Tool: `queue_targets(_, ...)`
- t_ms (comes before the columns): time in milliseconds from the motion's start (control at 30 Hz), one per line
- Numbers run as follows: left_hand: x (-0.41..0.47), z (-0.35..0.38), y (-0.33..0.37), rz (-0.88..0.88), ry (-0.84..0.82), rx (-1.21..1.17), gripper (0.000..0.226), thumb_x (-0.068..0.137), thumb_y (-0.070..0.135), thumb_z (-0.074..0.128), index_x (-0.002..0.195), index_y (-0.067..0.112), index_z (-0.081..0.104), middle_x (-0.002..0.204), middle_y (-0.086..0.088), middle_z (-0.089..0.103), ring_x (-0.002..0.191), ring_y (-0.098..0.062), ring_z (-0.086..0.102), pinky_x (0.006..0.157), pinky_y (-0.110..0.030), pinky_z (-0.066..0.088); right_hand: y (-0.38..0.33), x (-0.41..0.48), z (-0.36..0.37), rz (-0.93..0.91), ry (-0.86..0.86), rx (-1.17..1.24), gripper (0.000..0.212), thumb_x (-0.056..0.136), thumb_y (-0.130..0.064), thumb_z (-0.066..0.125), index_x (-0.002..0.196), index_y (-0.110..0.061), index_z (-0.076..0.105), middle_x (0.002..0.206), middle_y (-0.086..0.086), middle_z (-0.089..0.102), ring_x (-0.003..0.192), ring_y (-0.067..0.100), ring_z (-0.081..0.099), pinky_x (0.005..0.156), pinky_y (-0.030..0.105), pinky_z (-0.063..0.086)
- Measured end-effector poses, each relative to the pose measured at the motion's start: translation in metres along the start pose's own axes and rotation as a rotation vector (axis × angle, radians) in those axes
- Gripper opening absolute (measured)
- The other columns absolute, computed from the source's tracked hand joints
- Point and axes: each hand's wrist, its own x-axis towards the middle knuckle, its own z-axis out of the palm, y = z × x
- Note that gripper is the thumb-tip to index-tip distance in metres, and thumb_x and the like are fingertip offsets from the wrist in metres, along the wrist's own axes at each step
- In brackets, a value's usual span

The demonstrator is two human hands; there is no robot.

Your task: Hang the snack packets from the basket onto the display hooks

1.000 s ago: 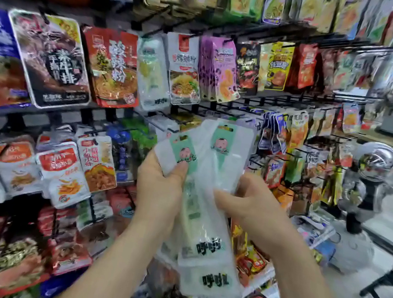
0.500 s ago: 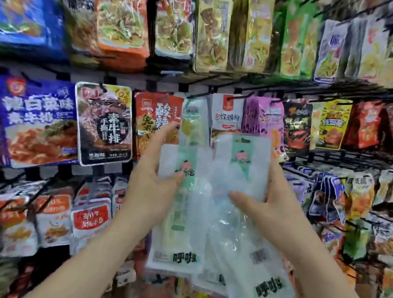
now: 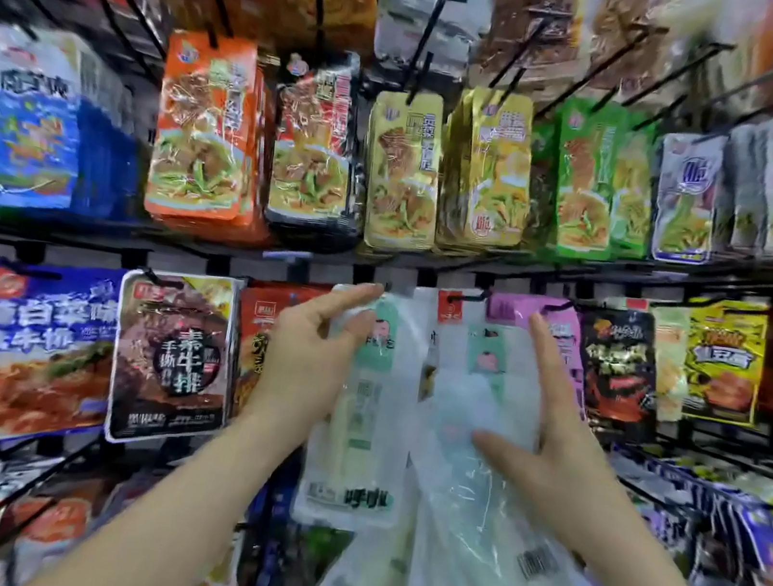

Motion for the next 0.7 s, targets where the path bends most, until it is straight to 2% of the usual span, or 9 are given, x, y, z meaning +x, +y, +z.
queue_targets(100, 0.005, 0.005, 0.001, 0.038, 0.040, -0.035, 0.028, 0.091, 0.009, 0.063, 0.106, 0.032, 0.067, 0.100, 0.028, 0.061, 0.099, 0.018, 0.056, 0.079, -0.001, 0.042, 0.006, 0.007, -0.001, -0.032, 0.022, 0.033, 0.104, 0.086, -0.011, 0.070, 0.138, -0.060, -0.005, 0.118, -0.056, 0.004, 0.112, 0.006, 0.049, 0.075, -0.001, 0.042)
queue_targets(167, 0.007, 0.006, -0.002, 0.070, 0.072, -0.041, 0.029, 0.090, 0.008, 0.064, 0.107, 0.032, 0.067, 0.103, 0.026, 0.064, 0.101, 0.016, 0.057, 0.085, -0.005, 0.044, 0.008, 0.010, -0.001, 0.000, 0.009, 0.058, 0.104, 0.086, -0.013, 0.070, 0.137, -0.061, -0.007, 0.122, -0.051, 0.004, 0.119, 0.018, 0.052, 0.065, -0.003, 0.040)
queue_targets(267, 0.008, 0.005, -0.004, 0.088, 0.126, -0.056, 0.030, 0.090, 0.009, 0.064, 0.106, 0.034, 0.067, 0.107, 0.022, 0.066, 0.110, 0.006, 0.059, 0.093, -0.014, 0.048, 0.010, 0.011, -0.004, -0.017, -0.005, 0.105, 0.105, 0.086, -0.013, 0.071, 0.131, -0.068, -0.007, 0.114, -0.066, 0.012, 0.104, -0.029, 0.045, 0.072, -0.002, 0.043)
queue_targets(333, 0.011, 0.005, -0.004, 0.088, 0.147, -0.014, 0.031, 0.091, 0.008, 0.063, 0.109, 0.033, 0.067, 0.103, 0.025, 0.065, 0.106, 0.008, 0.060, 0.094, -0.019, 0.050, 0.012, 0.011, -0.006, -0.030, 0.001, 0.062, 0.106, 0.087, -0.016, 0.070, 0.129, -0.073, -0.009, 0.127, -0.050, 0.037, 0.081, -0.005, 0.063, 0.078, 0.021, 0.055)
queue_targets(400, 0.013, 0.007, -0.003, 0.088, 0.140, 0.061, 0.031, 0.092, 0.009, 0.062, 0.111, 0.032, 0.068, 0.099, 0.025, 0.066, 0.101, 0.004, 0.063, 0.094, -0.029, 0.053, 0.009, 0.012, -0.007, -0.046, 0.000, -0.006, 0.106, 0.087, -0.018, 0.070, 0.130, -0.075, -0.008, 0.136, -0.009, 0.054, 0.047, 0.012, 0.046, 0.059, 0.032, 0.050)
queue_targets(467, 0.014, 0.008, -0.003, 0.126, 0.135, 0.137, 0.029, 0.093, 0.009, 0.062, 0.116, 0.026, 0.068, 0.095, 0.020, 0.067, 0.095, -0.002, 0.065, 0.090, -0.032, 0.054, 0.007, 0.012, -0.009, -0.080, -0.033, -0.040, 0.105, 0.087, -0.019, 0.069, 0.130, -0.077, -0.008, 0.142, -0.036, 0.037, 0.062, 0.028, 0.059, 0.060, 0.033, 0.052)
queue_targets(533, 0.013, 0.009, -0.003, 0.204, 0.131, 0.228, 0.028, 0.093, 0.010, 0.062, 0.118, 0.023, 0.068, 0.096, 0.009, 0.068, 0.091, -0.010, 0.065, 0.085, -0.033, 0.055, 0.004, 0.011, -0.009, -0.104, -0.082, -0.056, 0.101, 0.088, -0.019, 0.068, 0.131, -0.077, -0.003, 0.117, -0.067, 0.021, 0.095, 0.037, 0.063, 0.081, 0.034, 0.053)
queue_targets(633, 0.014, 0.011, -0.003, 0.229, 0.123, 0.321, 0.028, 0.092, 0.012, 0.063, 0.119, 0.021, 0.067, 0.097, 0.004, 0.065, 0.088, -0.010, 0.061, 0.083, -0.025, 0.050, 0.010, 0.016, -0.007, -0.142, -0.122, -0.005, 0.070, 0.090, -0.015, 0.066, 0.127, -0.067, 0.037, 0.120, -0.055, 0.039, 0.100, -0.013, 0.059, 0.081, 0.000, 0.039)
queue_targets(700, 0.018, 0.013, -0.005, 0.136, 0.107, 0.340, 0.031, 0.092, 0.012, 0.064, 0.122, 0.019, 0.066, 0.105, 0.013, 0.061, 0.099, 0.002, 0.055, 0.083, -0.001, 0.042, 0.013, 0.022, -0.003, -0.105, -0.133, 0.051, 0.053, 0.090, -0.015, 0.066, 0.118, -0.059, 0.052, 0.130, -0.037, 0.047, 0.099, -0.030, 0.046, 0.080, -0.005, 0.035)
